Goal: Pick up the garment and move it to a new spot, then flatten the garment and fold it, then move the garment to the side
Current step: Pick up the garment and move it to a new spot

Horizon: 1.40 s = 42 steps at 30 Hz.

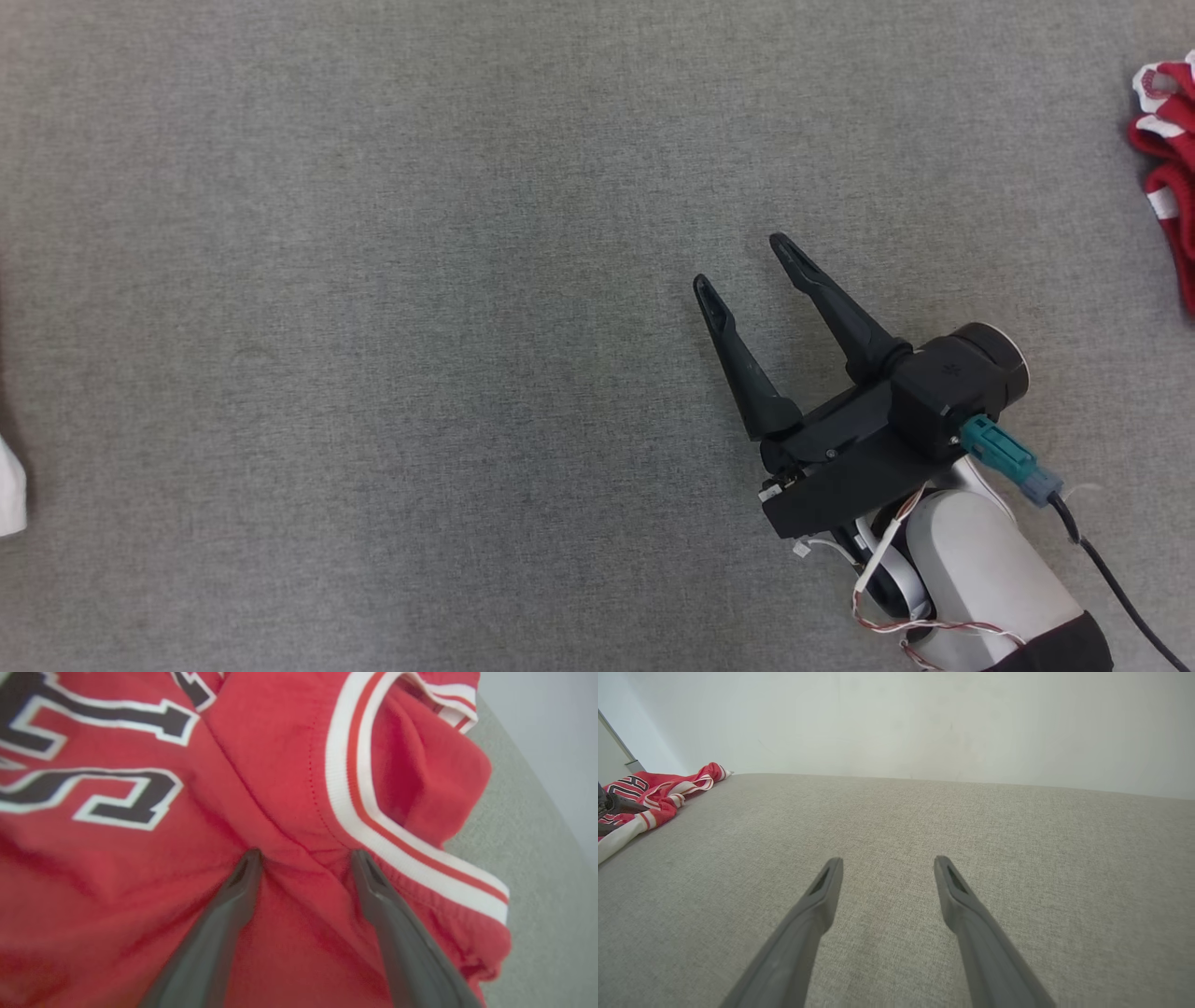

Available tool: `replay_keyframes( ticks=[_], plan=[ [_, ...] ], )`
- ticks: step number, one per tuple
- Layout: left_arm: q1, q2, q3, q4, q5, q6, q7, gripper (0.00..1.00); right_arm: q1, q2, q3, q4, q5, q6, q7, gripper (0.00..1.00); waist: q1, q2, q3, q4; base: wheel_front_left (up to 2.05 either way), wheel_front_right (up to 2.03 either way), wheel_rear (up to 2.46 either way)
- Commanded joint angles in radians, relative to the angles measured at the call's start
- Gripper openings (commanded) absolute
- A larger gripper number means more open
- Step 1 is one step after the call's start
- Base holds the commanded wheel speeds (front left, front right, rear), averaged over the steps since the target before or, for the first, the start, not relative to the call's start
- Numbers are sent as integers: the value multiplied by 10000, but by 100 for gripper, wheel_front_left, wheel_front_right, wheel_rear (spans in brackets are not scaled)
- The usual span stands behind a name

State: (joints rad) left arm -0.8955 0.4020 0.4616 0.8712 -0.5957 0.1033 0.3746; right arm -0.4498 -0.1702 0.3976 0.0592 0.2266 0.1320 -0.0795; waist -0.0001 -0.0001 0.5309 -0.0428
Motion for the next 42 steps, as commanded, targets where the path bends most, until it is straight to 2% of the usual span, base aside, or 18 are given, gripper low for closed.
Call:
replay_keyframes(
  ticks=[1, 2, 3, 4, 5, 12, 14, 23, 31, 35, 42],
  plan=[
    [504, -741, -362, 398, 91, 24, 724, 100, 92, 51, -14, -45, -78, -28, 2, 100, 1, 1, 8, -45, 0, 0, 0],
    [651, -755, -453, 326, 158, 57, 878, 89, 114, 70, -2, -51, -53, -28, -14, 100, 1, 1, -25, -31, 0, 0, 0],
    [761, -767, -507, 222, 170, 77, 998, 45, 138, 76, -18, -51, -30, -28, -51, 100, 1, 1, -59, -8, 0, 0, 0],
    [841, -769, -532, 80, 163, 79, 1063, 29, 160, 74, -42, -43, -18, -28, -73, 100, 1, 1, -88, 13, 0, 0, 0],
    [919, -744, -563, -99, 198, 77, 1100, 0, 172, 80, -56, -34, -8, -28, -76, 100, 1, 1, -118, 27, 0, 0, 0],
    [1330, -306, -544, -1560, 164, -53, 1316, 0, 276, 146, -145, 112, 77, -28, -220, 100, 1, 1, -483, 222, 0, 0, 0],
    [1420, -12, -601, -2021, 361, -57, 1233, 0, 340, 191, -158, 234, 111, -28, -308, 100, 1, 1, -670, 281, 0, 0, 0],
    [1586, 908, -1021, -3873, 822, -794, 993, 0, 399, 549, 148, 1170, 513, -29, -894, 100, 1, 1, -2024, 155, 0, 0, 0],
    [994, 1276, -1559, -5178, 892, -1213, 1492, 0, 660, 859, 426, 2120, 900, -29, -1379, 100, 1, 1, -3422, -329, 0, 0, 0],
    [682, 1144, -1957, -5784, 886, -1301, 1677, 0, 770, 937, 421, 2473, 1016, -29, -1544, 100, 1, 1, -3982, -707, 0, 0, 0],
    [174, 501, -2503, -6546, 659, -1410, 1633, 0, 836, 1030, 428, 2770, 1125, -29, -1687, 100, 1, 1, -4594, -1513, 0, 0, 0]
  ],
)
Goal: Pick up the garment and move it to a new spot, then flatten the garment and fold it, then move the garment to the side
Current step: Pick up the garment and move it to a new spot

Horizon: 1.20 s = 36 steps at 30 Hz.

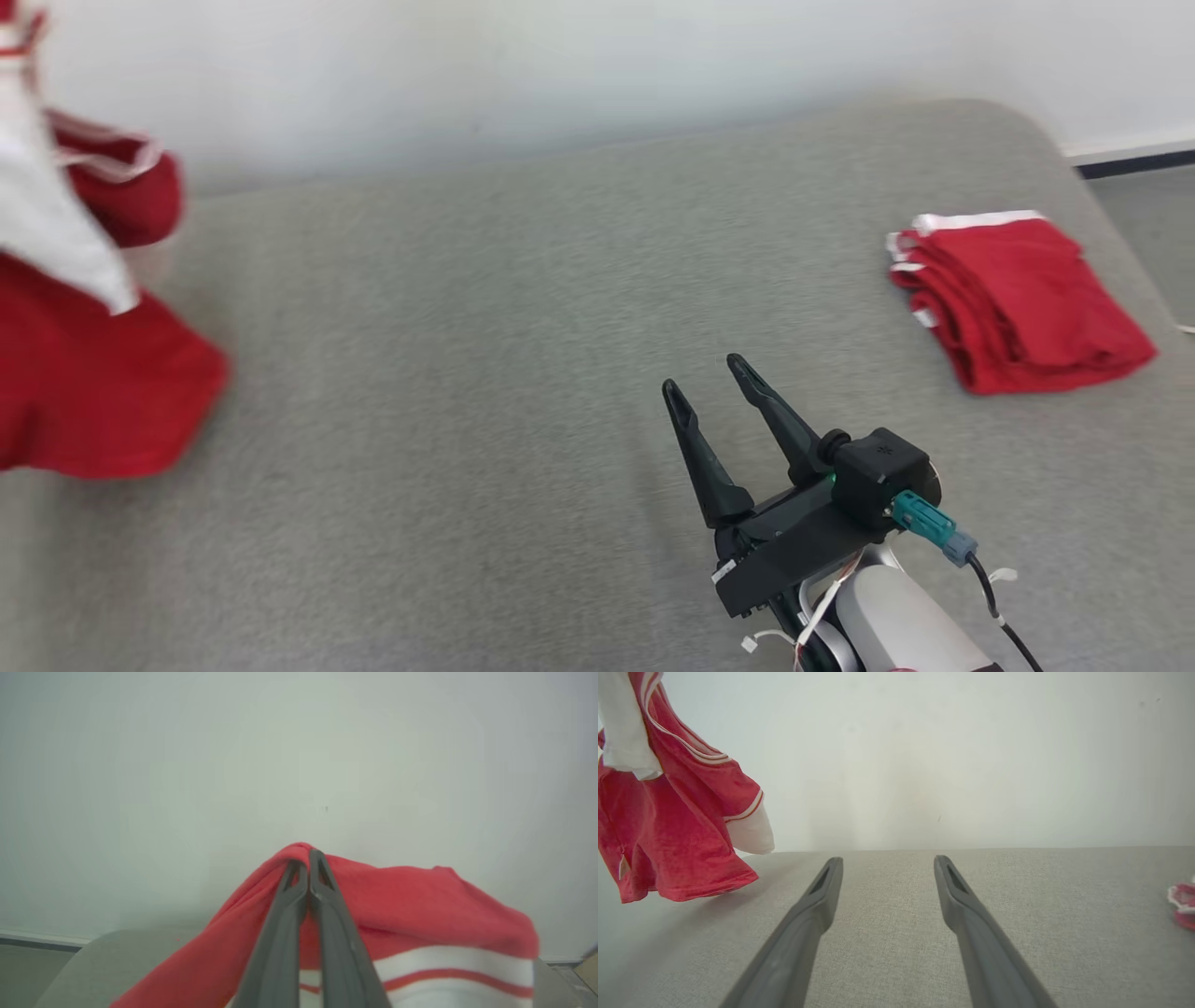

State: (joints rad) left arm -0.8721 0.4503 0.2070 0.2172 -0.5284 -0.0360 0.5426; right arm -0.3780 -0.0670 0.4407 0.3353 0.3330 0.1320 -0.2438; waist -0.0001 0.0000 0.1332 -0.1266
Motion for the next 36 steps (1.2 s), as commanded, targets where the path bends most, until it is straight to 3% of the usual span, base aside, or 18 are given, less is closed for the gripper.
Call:
replay_keyframes(
  ticks=[1, 10, 18, 24, 31, 32, 33, 36],
  plan=[
    [-138, -92, -71, -115, -46, -58, -12, 0, 133, 21, -15, 29, 71, -29, -57, 100, 1, 0, -689, -799, 0, 0, 0],
    [-583, -1269, -1042, -1080, -459, -159, 136, 0, 158, 92, 74, 197, 114, -29, -132, 100, 1, 0, -1117, -2044, 0, 0, 0],
    [673, -2605, -1972, -1367, -507, -119, -303, 0, 58, 106, -64, 154, 42, -29, -147, 100, 1, 0, -911, -2613, 0, 0, 0],
    [2538, -3536, -2584, -534, -718, -150, -1097, 0, 84, 82, -268, 87, -35, -29, -146, 100, 1, 0, -613, -2726, 0, 0, 0],
    [3773, -3774, -3396, 1516, 24, -161, -2447, 0, 94, 79, -370, 36, -89, -29, -127, 100, 1, 0, -385, -2695, 0, 0, 0],
    [3835, -3793, -3550, 2015, 218, -168, -2883, 84, 133, 71, -414, 34, -112, -29, -113, 100, 1, 0, -367, -2611, 0, 0, 0],
    [3835, -3823, -3613, 2178, 211, -195, -3126, 100, 172, 65, -469, 32, -126, -29, -108, 100, 1, 0, -365, -2538, 0, 0, 0],
    [3798, -3918, -3696, 2478, 3, -281, -3864, 100, 310, 36, -660, 10, -179, -29, -88, 100, 1, 0, -393, -2231, 0, 0, 0]
  ],
)
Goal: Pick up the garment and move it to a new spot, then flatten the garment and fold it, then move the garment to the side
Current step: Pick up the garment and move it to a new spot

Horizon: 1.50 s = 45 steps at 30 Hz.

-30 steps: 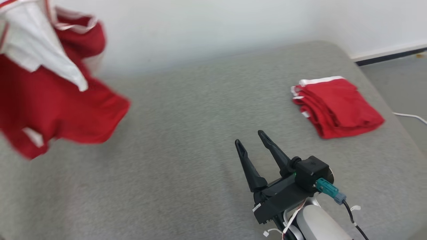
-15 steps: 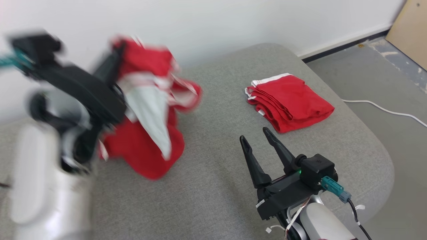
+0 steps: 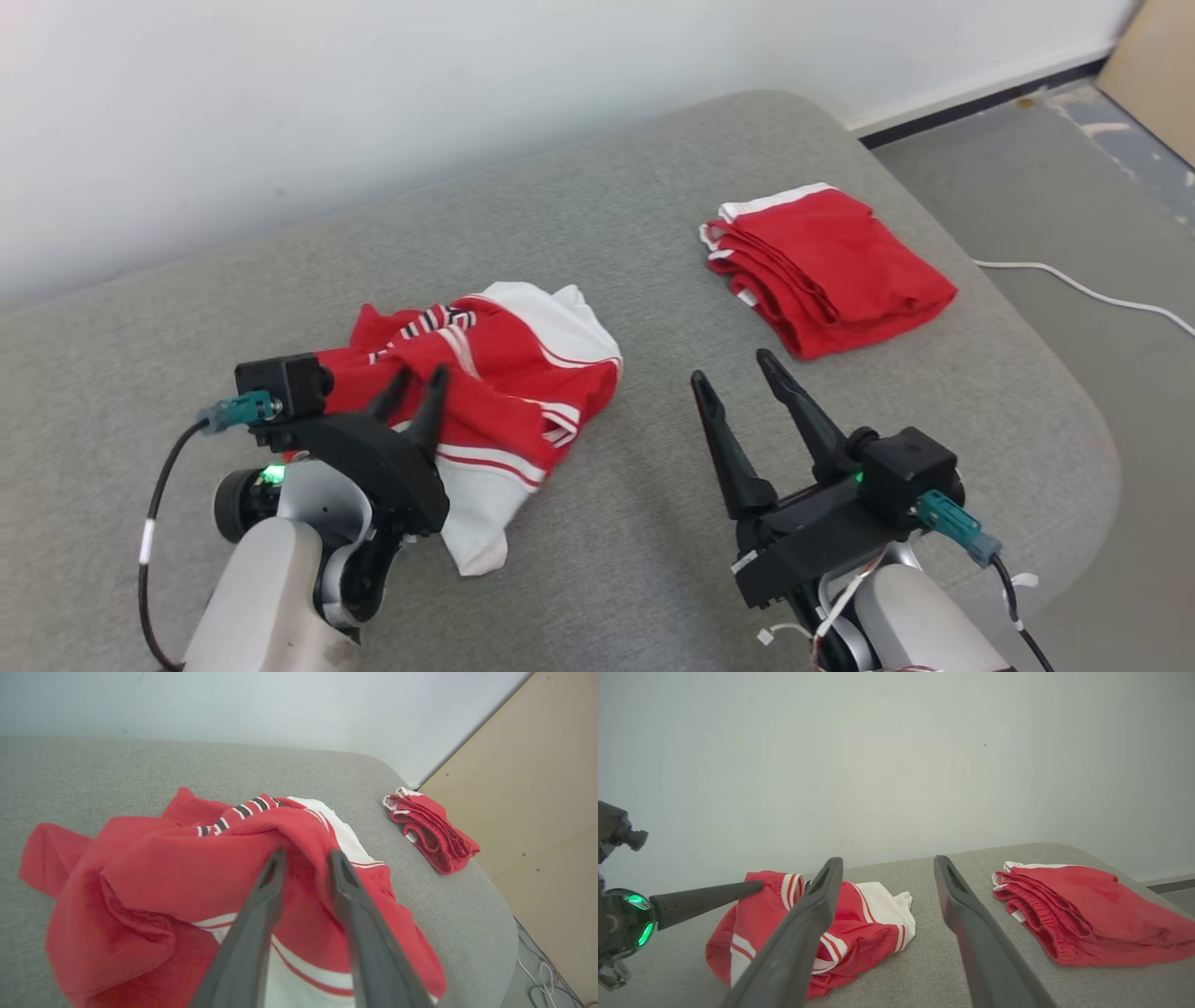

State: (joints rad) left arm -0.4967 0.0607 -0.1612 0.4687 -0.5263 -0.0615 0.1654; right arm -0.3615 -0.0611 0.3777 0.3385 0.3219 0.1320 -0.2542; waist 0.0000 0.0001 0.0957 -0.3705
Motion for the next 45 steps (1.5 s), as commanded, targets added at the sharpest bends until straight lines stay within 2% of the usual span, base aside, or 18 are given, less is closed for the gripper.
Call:
replay_keyframes(
  ticks=[1, 6, 11, 17, 22, 32, 45],
  plan=[
    [31, -36, 23, -37, -109, -61, -433, 100, 187, -30, -85, -34, -94, -29, 25, 100, 0, -1, -47, 318, 0, 0, 0],
    [278, -55, 9, -419, -115, -260, -2419, 100, 471, -85, -518, -98, -223, -29, 108, 100, 0, -1, -316, 976, 0, 0, 0],
    [785, 25, 274, -598, -67, -169, -3475, 100, 788, -143, -902, -180, -349, -29, 223, 100, 0, -1, -642, 1495, 0, 0, 0],
    [2007, 557, 858, -1024, 482, 170, -4230, 100, 1367, -234, -1526, -328, -489, -29, 361, 100, 0, -1, -1013, 2217, 0, 0, 0],
    [3132, 817, 1158, -1433, 1067, 390, -4303, 100, 1770, -268, -2008, -247, -560, -29, 457, 100, 0, -1, -1194, 2593, 0, 0, 0],
    [5054, 678, 1692, -2732, 2126, 596, -4299, 100, 2358, -172, -2641, -70, -680, -29, 595, 100, 0, -1, -1361, 3168, 0, 0, 0],
    [5428, 318, 2017, -3093, 2369, 493, -4301, 100, 2479, -22, -2863, 158, -665, -29, 609, 100, 0, -1, -1299, 3665, 0, 0, 0]
  ],
)
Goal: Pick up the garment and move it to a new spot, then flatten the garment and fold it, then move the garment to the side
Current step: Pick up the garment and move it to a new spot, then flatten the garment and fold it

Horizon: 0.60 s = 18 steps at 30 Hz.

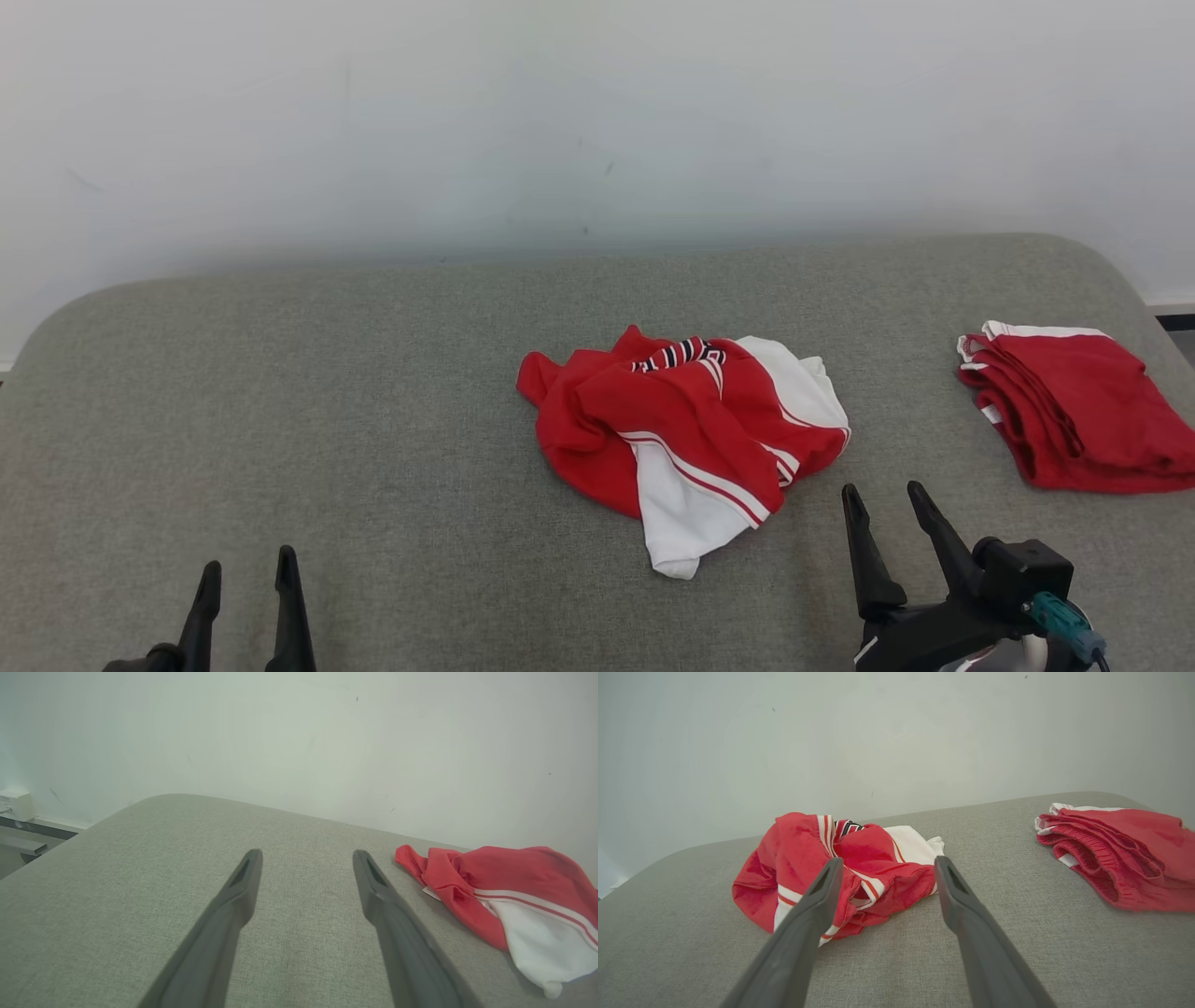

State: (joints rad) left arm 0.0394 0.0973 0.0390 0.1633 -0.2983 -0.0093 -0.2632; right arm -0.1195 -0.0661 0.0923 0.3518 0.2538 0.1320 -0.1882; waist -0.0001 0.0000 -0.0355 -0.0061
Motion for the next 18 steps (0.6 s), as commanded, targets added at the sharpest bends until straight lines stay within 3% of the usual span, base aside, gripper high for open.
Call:
replay_keyframes(
  ticks=[1, 10, 18],
  plan=[
    [45, -67, 20, -43, 94, -57, -16, 100, 52, 37, -1, 39, 10, -29, -43, 100, 1, 0, 17, 33, 0, 0, 0],
    [-153, -201, 26, 83, 212, -179, -16, 100, -319, 54, 519, 289, 120, -29, 498, 100, 1, 0, 90, 52, 0, 0, 0],
    [-423, -290, -59, 177, 327, -341, -17, 100, -1703, 69, 1394, 1600, 675, -29, 1730, 100, 1, 0, 302, 187, 0, 0, 0]
  ],
)
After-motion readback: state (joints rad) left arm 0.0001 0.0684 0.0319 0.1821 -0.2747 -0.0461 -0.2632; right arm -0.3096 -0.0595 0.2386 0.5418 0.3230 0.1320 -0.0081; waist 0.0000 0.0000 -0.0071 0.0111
